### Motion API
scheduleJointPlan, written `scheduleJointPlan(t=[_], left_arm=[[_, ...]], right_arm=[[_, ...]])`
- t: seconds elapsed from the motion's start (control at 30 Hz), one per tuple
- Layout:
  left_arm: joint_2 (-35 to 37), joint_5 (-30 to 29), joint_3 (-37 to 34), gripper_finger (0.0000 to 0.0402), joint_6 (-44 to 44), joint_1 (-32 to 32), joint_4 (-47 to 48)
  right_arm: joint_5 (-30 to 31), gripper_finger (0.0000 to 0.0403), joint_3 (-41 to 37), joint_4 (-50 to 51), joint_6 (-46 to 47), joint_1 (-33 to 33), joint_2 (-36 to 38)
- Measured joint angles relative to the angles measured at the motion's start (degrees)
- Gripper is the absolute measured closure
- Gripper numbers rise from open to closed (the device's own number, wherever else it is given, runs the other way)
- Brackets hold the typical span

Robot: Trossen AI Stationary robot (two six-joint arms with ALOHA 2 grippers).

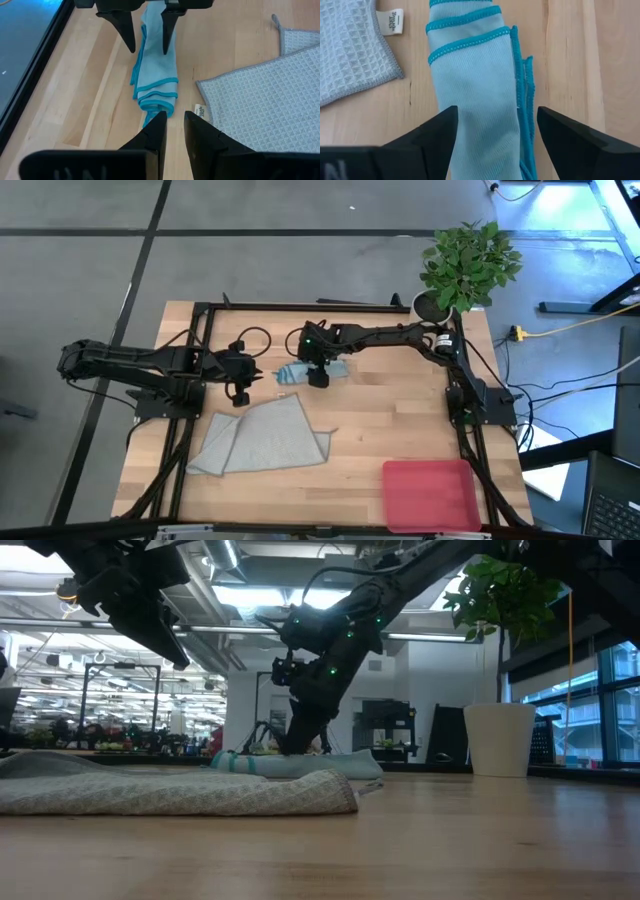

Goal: Roll microfiber towels into tight, uniform cylinder then place into a basket
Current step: Put the rolled blue towel into the red bin

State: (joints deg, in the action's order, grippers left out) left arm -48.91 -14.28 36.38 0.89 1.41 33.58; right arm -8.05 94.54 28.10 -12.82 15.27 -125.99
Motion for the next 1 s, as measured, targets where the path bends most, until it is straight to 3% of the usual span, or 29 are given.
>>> scheduleJointPlan(t=[0.13,0.4,1.0], left_arm=[[0.0,0.0,0.0,0.0345,0.0,0.0,0.0],[0.0,0.0,0.0,0.0345,0.0,0.0,0.0],[0.0,0.0,0.0,0.0345,0.0,0.0,0.1]], right_arm=[[0.0,0.0104,0.0,0.2,0.1,0.0,0.0],[-0.1,0.0009,0.0,1.1,0.6,0.0,0.0],[-1.4,0.0003,-0.1,1.4,-2.6,0.5,-2.5]])
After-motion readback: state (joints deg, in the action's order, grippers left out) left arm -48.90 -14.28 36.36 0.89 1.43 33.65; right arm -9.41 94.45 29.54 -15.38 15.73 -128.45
